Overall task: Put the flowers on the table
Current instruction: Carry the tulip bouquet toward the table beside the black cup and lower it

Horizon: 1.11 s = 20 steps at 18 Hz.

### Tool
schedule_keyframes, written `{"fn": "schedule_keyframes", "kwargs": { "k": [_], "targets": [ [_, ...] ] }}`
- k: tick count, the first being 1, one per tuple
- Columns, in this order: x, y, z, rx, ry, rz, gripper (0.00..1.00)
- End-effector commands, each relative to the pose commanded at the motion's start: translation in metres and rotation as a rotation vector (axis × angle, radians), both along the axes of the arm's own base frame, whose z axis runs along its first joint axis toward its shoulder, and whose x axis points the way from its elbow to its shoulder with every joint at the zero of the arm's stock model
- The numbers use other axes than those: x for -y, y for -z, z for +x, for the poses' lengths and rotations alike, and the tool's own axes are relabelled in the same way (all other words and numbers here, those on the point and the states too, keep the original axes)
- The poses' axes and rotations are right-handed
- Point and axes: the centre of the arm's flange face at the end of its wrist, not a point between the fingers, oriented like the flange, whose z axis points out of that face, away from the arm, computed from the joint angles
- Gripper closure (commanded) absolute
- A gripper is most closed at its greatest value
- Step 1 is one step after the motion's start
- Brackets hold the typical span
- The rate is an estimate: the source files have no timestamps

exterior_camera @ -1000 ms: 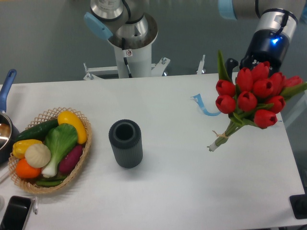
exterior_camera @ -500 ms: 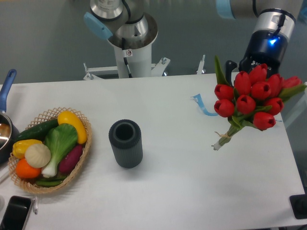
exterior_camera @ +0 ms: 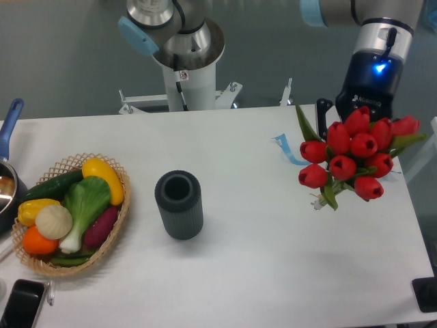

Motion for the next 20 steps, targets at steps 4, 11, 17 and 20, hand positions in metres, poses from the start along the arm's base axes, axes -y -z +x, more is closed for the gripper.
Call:
{"fn": "schedule_keyframes", "kwargs": {
  "k": [4,11,17,20],
  "targets": [
    [-0.022,0.028,0.019,-0.038,-0.002,-0.155,0.55],
    [-0.050,0.071,0.037,-0.101,0.023,-0.369,0.55],
    [-0.085,0.119,0.048,-0.118,0.044,-0.537,0.55],
    [-0.105,0.154,0.054,-0.124,0.061,-0.640,0.55]
  ]
}}
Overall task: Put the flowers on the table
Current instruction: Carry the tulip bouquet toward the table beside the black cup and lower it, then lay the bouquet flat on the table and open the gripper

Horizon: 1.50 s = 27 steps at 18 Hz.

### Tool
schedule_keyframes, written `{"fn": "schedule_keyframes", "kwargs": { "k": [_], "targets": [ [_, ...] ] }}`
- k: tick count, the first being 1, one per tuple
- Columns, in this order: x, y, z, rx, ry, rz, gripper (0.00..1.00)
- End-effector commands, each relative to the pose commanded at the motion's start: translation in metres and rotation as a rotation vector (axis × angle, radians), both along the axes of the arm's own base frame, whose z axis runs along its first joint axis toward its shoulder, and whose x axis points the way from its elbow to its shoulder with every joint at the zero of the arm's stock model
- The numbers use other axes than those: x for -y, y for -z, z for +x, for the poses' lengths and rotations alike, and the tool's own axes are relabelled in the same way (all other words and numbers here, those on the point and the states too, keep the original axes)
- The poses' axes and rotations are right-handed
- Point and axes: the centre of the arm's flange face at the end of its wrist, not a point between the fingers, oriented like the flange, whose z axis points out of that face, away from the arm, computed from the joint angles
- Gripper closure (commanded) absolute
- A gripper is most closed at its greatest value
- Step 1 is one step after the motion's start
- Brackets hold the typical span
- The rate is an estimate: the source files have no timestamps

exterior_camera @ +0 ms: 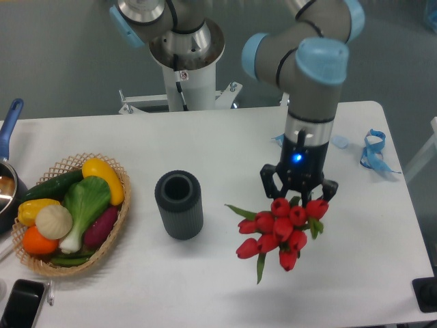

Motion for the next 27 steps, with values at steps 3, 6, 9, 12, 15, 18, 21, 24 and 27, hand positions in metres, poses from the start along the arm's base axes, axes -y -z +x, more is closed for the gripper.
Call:
{"fn": "schedule_keyframes", "kwargs": {
  "k": [3,6,9,12,15,18,21,24,27],
  "targets": [
    [-0.016,0.032,0.008,-0.010,0.013,-0.099,0.55],
    [-0.025,0.055,0.006,0.006,0.021,-0.135,0.55],
    [-0.030,0.072,0.006,-0.015,0.022,-0.200,0.55],
    [-0.043,0.089,0.010,-0.033,0.044,-0.253,0.55],
    [-0.048,0.100,0.011,-0.022,0.051,-0.262,0.55],
    [-0.053,0.106,0.009,-0.017,0.054,-0.260,0.55],
    [-0.059,0.112,0.005,-0.015,0.054,-0.259,0.55],
    [-0.065,0.112,0.008,-0.017,0.060,-0.257,0.55],
    [-0.064,0.110,0.008,-0.021,0.061,-0.255,0.44]
  ]
}}
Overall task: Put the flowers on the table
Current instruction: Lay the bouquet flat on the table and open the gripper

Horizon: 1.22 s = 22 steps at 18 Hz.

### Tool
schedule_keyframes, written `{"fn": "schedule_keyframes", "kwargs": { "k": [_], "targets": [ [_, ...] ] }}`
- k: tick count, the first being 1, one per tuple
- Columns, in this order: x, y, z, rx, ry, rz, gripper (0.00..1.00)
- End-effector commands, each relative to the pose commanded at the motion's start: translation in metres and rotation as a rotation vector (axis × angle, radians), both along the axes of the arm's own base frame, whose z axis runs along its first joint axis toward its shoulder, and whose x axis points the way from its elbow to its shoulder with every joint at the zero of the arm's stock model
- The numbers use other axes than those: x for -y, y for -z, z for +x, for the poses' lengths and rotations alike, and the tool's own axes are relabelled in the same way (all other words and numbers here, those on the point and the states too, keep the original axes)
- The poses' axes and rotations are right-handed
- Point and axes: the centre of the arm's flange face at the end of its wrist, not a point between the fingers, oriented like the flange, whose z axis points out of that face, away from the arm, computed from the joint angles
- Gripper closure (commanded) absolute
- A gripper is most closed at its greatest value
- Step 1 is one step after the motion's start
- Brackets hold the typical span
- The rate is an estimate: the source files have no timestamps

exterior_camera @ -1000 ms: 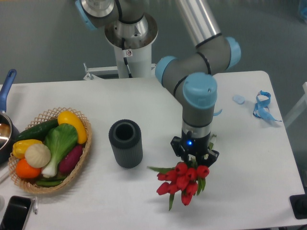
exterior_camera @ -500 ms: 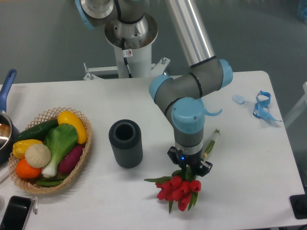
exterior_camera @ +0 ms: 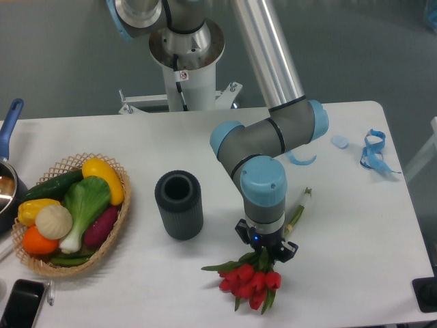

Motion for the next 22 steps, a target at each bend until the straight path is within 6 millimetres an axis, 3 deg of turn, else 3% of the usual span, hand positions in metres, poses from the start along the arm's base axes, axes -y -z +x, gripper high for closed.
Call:
{"fn": "schedule_keyframes", "kwargs": {
  "k": [2,3,10,14,16,19,22],
  "targets": [
    [0.001,-0.008,0.000,-0.016,0.004,0.002,0.02],
    [0.000,-0.014,0.000,-0.024,0.006,0.007,0.00],
    [0.004,-0.073,0.003,-0.100,-0.002,0.057,0.00],
    [0.007,-0.126,-0.002,-0.179,-0.024,0.102,0.00],
    [0.016,-0.162,-0.020,-0.246,-0.063,0.119,0.00],
    [0.028,-0.196,-0.034,-0.286,-0.088,0.151,0.00],
    [0.058,-0.228,-0.040,-0.282,-0.115,0.146,0.00]
  ]
}}
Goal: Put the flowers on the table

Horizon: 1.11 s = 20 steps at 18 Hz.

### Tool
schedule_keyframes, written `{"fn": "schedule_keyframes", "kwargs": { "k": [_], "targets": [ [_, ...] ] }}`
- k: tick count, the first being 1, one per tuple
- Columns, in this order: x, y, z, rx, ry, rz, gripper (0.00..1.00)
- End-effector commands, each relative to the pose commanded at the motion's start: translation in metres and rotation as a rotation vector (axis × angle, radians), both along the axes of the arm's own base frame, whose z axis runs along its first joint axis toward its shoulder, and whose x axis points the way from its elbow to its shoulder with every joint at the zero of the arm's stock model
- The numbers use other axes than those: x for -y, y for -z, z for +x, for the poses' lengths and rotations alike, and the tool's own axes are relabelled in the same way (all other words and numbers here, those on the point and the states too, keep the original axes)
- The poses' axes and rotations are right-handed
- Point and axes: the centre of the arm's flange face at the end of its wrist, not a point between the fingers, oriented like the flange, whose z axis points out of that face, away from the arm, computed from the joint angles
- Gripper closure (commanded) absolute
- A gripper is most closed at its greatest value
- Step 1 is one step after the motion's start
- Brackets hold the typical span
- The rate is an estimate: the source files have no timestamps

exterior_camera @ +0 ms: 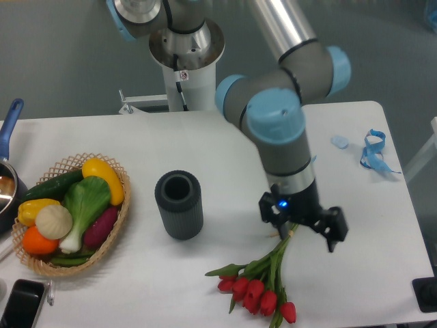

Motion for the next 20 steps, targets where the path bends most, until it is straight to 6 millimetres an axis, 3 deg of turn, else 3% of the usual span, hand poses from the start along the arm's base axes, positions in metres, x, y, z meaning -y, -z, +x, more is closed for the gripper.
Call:
{"fn": "schedule_keyframes", "kwargs": {
  "k": [6,9,16,20],
  "targets": [
    [0.055,-0.039,0.000,0.095,0.023,-0.005,0.00],
    [0.088,-0.051,0.005,0.144,0.148,-0.072,0.00],
    [0.133,-0.053,0.015,0.205,0.304,-0.163,0.00],
    [0.136,-0.051,0.016,0.208,0.327,-0.140,0.00]
  ]
}}
